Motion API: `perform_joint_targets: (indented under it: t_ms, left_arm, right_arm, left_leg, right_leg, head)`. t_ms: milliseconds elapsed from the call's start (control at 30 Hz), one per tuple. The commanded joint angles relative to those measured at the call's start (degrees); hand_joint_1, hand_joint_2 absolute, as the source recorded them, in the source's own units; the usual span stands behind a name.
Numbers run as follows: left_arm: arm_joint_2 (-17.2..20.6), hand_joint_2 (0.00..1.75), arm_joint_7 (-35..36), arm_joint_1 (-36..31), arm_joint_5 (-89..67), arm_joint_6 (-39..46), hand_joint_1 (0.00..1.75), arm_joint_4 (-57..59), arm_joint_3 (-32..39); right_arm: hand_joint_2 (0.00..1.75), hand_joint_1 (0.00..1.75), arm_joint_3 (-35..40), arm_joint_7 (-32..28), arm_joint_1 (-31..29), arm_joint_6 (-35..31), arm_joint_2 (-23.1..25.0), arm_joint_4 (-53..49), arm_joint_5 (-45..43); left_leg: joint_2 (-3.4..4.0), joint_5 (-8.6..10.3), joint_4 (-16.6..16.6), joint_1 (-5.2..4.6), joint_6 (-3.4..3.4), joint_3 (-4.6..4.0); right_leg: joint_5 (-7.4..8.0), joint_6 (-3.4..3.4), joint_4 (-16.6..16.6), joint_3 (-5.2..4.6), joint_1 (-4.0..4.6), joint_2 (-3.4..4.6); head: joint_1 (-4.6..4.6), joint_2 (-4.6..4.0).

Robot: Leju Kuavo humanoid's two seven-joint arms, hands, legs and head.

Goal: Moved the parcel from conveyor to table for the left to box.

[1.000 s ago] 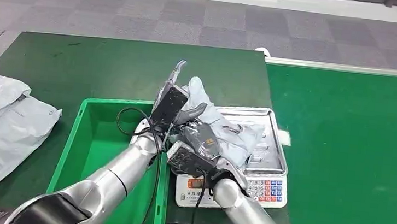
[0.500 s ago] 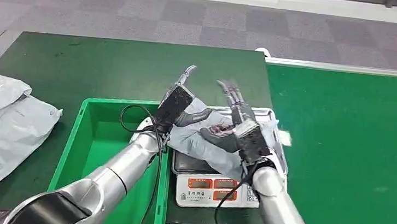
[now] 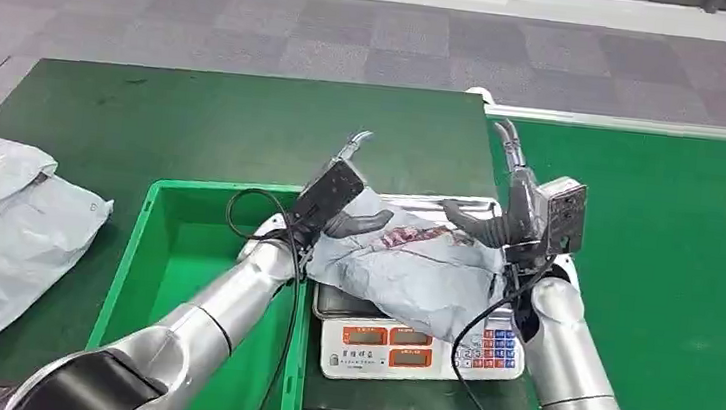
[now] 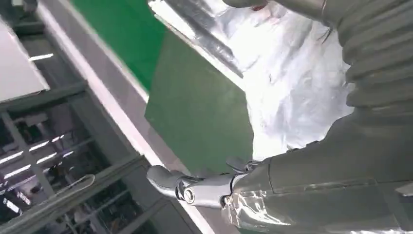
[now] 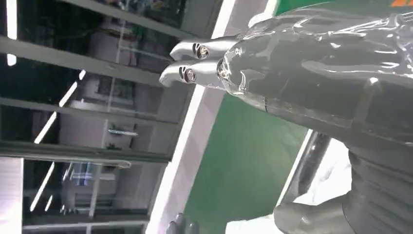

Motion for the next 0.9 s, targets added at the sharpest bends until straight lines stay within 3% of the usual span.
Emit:
perform_joint_targets:
  t_ms: [33,333,467,667,733,867,900]
  left_arm:
    - [1.3,1.75,1.8,-1.7,-9.6,-6.0,0.00,2.6,-12.8]
    - [1.5,1.75,-0.5,-1.2,-11.8,-8.9,0.00,2.1,-15.4]
    - [0.3,1.75,-3.1,-1.3,-20.1,-10.8,0.00,0.7,-24.4]
    - [-0.4,1.75,-2.1,-0.2,-30.0,-12.5,0.00,-2.2,-37.2]
    - [-0.6,1.75,-2.1,0.5,-31.3,-11.8,0.00,-3.1,-39.8]
    - [-0.4,1.75,-2.1,0.6,-31.3,-11.8,0.00,-3.2,-40.1]
    - [-0.4,1.75,-2.2,0.5,-31.5,-11.9,0.47,-3.2,-40.6]
  right_arm:
    - [1.75,0.00,-7.4,-0.1,-9.0,-2.3,-0.3,14.8,-2.8]
    - [1.75,0.00,-9.2,0.2,-10.1,-3.5,-1.1,16.3,-3.1]
    - [1.75,0.00,-12.5,1.6,-11.0,-6.1,-2.8,17.6,-4.2]
    - [1.75,0.00,-16.8,3.0,-4.2,-3.4,-4.9,11.0,-6.2]
    - [1.75,0.00,-18.2,4.4,-1.1,-2.8,-5.1,7.1,-6.8]
    - [1.75,0.00,-18.4,4.6,-0.7,-2.6,-4.9,6.4,-6.9]
    - [1.75,0.00,-18.4,4.9,-0.6,-2.5,-4.9,6.2,-6.9]
  left_leg:
    - [0.06,-0.03,0.0,0.03,-0.06,0.06]
    - [0.06,-0.03,0.0,-0.04,-0.07,0.10]
    - [-0.01,-0.02,0.0,-0.01,-0.09,0.08]
    - [-0.43,-0.02,-0.1,0.05,-0.06,0.19]
    - [-0.42,-0.01,-0.1,0.01,-0.06,0.21]
    - [-0.35,-0.07,-0.1,-0.03,-0.04,0.14]
    - [-0.27,-0.09,-0.1,-0.01,-0.06,0.19]
  right_leg:
    - [0.00,-0.01,0.0,0.07,0.03,0.01]
    - [0.00,-0.03,0.0,0.11,-0.04,0.02]
    - [-0.01,-0.05,0.0,0.10,-0.02,-0.05]
    - [-0.06,0.01,-0.2,0.37,0.05,-0.47]
    - [-0.07,0.00,-0.2,0.38,0.00,-0.45]
    - [-0.10,-0.02,-0.1,0.26,-0.03,-0.38]
    - [-0.08,-0.04,-0.2,0.30,-0.01,-0.31]
  head:
    - [0.00,0.00]
    - [0.02,-0.02]
    - [0.00,0.00]
    - [0.00,0.00]
    - [0.00,0.00]
    - [0.00,0.00]
    - [0.00,0.00]
